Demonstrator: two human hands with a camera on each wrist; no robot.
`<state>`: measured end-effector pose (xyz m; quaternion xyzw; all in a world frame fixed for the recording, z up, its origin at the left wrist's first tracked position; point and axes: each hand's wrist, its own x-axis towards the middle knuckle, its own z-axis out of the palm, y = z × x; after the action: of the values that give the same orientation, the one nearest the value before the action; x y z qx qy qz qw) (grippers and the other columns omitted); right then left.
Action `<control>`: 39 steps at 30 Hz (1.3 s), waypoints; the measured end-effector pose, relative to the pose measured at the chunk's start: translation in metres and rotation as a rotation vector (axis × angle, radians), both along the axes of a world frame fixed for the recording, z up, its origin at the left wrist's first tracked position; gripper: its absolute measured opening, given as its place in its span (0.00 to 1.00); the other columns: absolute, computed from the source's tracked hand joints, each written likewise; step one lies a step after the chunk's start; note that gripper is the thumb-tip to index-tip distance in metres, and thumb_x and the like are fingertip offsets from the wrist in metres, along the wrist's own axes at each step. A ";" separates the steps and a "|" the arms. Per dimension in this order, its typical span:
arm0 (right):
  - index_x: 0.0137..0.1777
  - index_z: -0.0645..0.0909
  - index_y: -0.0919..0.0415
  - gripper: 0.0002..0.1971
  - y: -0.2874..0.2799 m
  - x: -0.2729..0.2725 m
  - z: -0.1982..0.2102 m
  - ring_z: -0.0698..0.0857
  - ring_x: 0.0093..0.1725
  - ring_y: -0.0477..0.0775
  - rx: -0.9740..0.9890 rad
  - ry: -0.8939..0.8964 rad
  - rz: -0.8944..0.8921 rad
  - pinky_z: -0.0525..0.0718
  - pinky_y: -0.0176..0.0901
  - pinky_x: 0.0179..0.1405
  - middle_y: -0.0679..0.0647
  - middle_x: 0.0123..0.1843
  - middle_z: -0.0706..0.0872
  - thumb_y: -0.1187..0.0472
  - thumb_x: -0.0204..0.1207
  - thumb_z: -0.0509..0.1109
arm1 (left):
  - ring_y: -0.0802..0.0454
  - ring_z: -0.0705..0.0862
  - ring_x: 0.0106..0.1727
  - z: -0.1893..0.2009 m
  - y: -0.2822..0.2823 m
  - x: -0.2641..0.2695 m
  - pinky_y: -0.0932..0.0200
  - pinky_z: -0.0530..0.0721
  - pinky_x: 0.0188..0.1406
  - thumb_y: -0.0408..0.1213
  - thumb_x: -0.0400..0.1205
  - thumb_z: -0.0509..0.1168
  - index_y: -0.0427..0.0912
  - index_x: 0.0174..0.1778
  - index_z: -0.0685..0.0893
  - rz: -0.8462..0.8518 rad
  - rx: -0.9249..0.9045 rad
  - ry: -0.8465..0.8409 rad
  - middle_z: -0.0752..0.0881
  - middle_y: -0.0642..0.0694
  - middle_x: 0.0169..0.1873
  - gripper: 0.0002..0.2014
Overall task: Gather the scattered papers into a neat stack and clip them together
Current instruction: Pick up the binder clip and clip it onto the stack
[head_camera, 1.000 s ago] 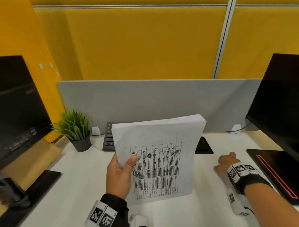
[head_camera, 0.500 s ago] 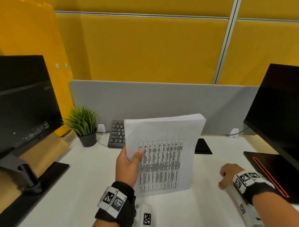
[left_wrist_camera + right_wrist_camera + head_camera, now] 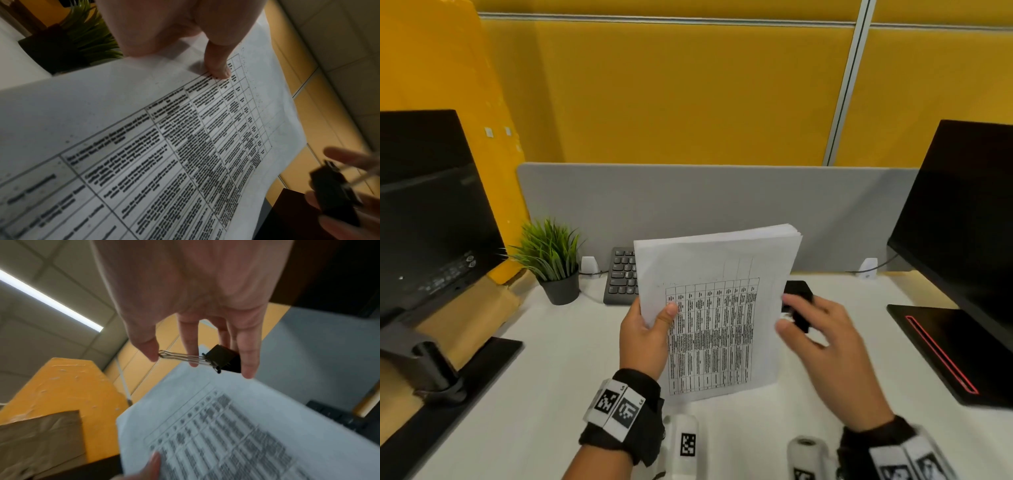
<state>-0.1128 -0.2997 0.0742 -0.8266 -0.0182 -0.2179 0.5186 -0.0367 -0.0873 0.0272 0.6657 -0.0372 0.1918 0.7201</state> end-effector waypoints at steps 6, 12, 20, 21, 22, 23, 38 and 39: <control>0.66 0.81 0.46 0.22 0.052 0.020 -0.013 0.77 0.64 0.35 0.018 0.039 0.065 0.78 0.31 0.66 0.43 0.67 0.70 0.44 0.72 0.69 | 0.65 0.84 0.50 0.000 -0.001 -0.001 0.73 0.82 0.45 0.33 0.78 0.68 0.48 0.57 0.79 0.039 -0.005 -0.010 0.85 0.59 0.48 0.13; 0.70 0.77 0.46 0.21 0.079 0.031 -0.030 0.65 0.77 0.46 -0.080 0.000 -0.015 0.68 0.44 0.77 0.47 0.75 0.63 0.47 0.77 0.66 | 0.73 0.85 0.45 0.000 -0.006 -0.007 0.77 0.81 0.42 0.33 0.78 0.68 0.56 0.51 0.80 0.007 -0.030 -0.023 0.87 0.60 0.47 0.12; 0.71 0.76 0.44 0.19 0.091 0.035 -0.044 0.54 0.72 0.35 -0.165 -0.128 -0.059 0.54 0.24 0.69 0.45 0.77 0.58 0.47 0.81 0.59 | 0.72 0.86 0.46 0.000 -0.009 -0.011 0.76 0.81 0.41 0.32 0.78 0.68 0.56 0.52 0.79 0.018 -0.035 -0.044 0.87 0.58 0.48 0.13; 0.69 0.77 0.44 0.19 0.091 0.036 -0.045 0.58 0.71 0.37 -0.150 -0.176 -0.080 0.59 0.28 0.69 0.42 0.73 0.61 0.46 0.81 0.59 | 0.72 0.85 0.45 -0.001 -0.009 -0.011 0.76 0.80 0.40 0.32 0.78 0.68 0.56 0.52 0.79 0.019 -0.036 -0.045 0.87 0.57 0.48 0.13; 0.67 0.80 0.46 0.19 0.092 0.036 -0.046 0.63 0.67 0.39 -0.129 -0.242 -0.109 0.65 0.29 0.67 0.39 0.68 0.62 0.45 0.80 0.58 | 0.73 0.85 0.45 -0.001 -0.010 -0.010 0.77 0.80 0.40 0.32 0.78 0.68 0.56 0.52 0.79 0.020 -0.035 -0.042 0.87 0.57 0.49 0.13; 0.65 0.82 0.48 0.20 0.092 0.037 -0.047 0.66 0.62 0.39 -0.105 -0.297 -0.132 0.69 0.27 0.62 0.38 0.64 0.63 0.46 0.78 0.57 | 0.73 0.85 0.45 -0.001 -0.010 -0.010 0.77 0.80 0.40 0.32 0.78 0.68 0.56 0.52 0.79 0.022 -0.031 -0.041 0.87 0.57 0.48 0.13; 0.54 0.86 0.44 0.11 0.074 0.034 -0.045 0.84 0.61 0.39 0.504 -0.063 0.080 0.81 0.33 0.62 0.46 0.58 0.88 0.50 0.79 0.64 | 0.68 0.84 0.49 -0.002 -0.006 -0.004 0.78 0.80 0.43 0.30 0.78 0.68 0.56 0.52 0.79 0.046 -0.050 -0.031 0.86 0.57 0.48 0.15; 0.54 0.88 0.48 0.14 0.073 0.034 -0.043 0.85 0.61 0.44 0.628 -0.027 0.146 0.83 0.41 0.62 0.49 0.58 0.89 0.45 0.75 0.66 | 0.67 0.84 0.50 -0.002 -0.005 -0.004 0.78 0.80 0.44 0.30 0.78 0.68 0.56 0.52 0.79 0.046 -0.050 -0.029 0.86 0.58 0.48 0.15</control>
<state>-0.0789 -0.2270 0.0310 -0.6196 -0.0164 -0.1861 0.7624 -0.0403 -0.0927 0.0254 0.6453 -0.0276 0.2191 0.7314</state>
